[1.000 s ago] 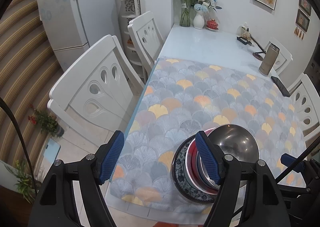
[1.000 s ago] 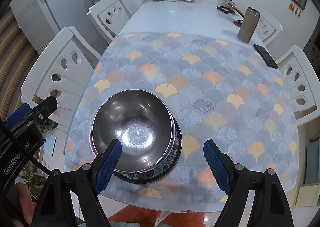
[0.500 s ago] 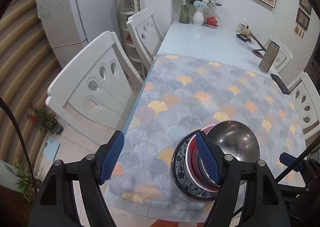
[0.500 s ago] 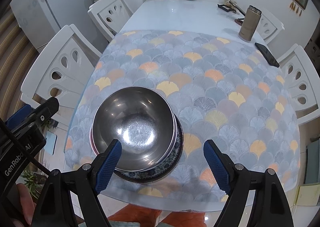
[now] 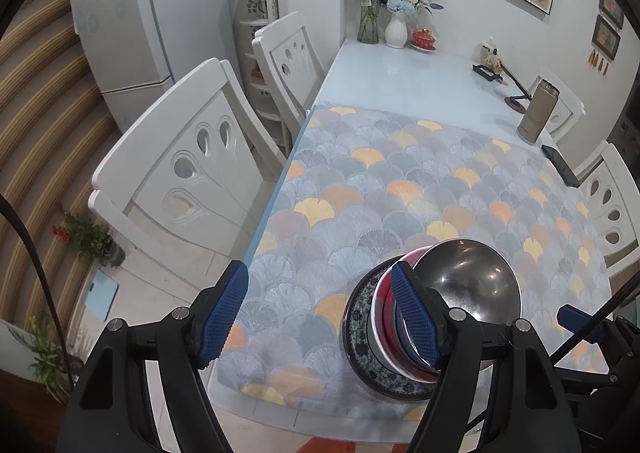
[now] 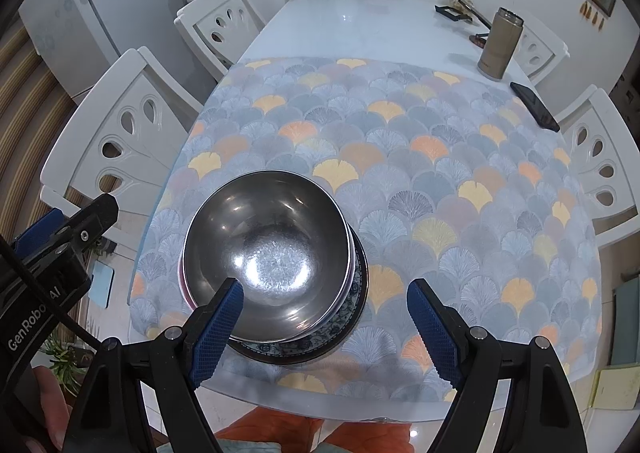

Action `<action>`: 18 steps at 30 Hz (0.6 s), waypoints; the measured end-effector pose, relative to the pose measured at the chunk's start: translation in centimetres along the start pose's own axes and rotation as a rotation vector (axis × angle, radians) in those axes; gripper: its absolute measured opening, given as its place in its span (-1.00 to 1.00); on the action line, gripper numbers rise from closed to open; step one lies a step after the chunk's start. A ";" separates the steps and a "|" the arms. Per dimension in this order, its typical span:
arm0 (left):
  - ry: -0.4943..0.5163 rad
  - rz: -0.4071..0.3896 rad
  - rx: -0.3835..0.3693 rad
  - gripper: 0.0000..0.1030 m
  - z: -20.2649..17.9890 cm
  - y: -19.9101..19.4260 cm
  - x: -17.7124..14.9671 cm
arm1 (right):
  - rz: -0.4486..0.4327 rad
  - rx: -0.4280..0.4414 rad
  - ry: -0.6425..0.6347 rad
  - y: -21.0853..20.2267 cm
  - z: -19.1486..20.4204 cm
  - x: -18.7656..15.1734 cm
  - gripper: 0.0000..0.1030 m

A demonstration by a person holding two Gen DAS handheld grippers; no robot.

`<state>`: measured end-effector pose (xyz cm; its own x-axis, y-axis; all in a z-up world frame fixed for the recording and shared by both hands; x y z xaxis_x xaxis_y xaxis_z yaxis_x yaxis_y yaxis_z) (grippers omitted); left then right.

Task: Organize plates and bowls

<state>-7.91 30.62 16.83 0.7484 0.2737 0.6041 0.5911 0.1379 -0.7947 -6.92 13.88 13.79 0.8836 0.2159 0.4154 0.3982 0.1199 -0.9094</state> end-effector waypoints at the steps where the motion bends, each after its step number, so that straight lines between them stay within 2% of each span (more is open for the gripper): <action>1: 0.002 0.001 0.001 0.40 0.0 0.0 -0.1 | 0.001 0.001 0.000 0.1 0.0 0.0 0.59; 18: 0.008 0.008 0.000 0.40 -0.5 0.4 0.5 | 0.010 0.008 0.005 0.5 -0.8 0.4 0.59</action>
<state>-7.10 30.31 16.83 0.7553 0.2667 0.5986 0.5855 0.1356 -0.7992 -6.14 13.30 13.52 0.8887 0.2122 0.4064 0.3875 0.1258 -0.9132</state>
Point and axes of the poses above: each gripper's, at about its wrist camera, not at the fingertips, and y roughly the way its jaws point, z to its left, x to its top, the point moved 1 cm from there along y, roughly the way its jaws point, and after that the axes turned 8 degrees about -y, right-handed, at the moved point
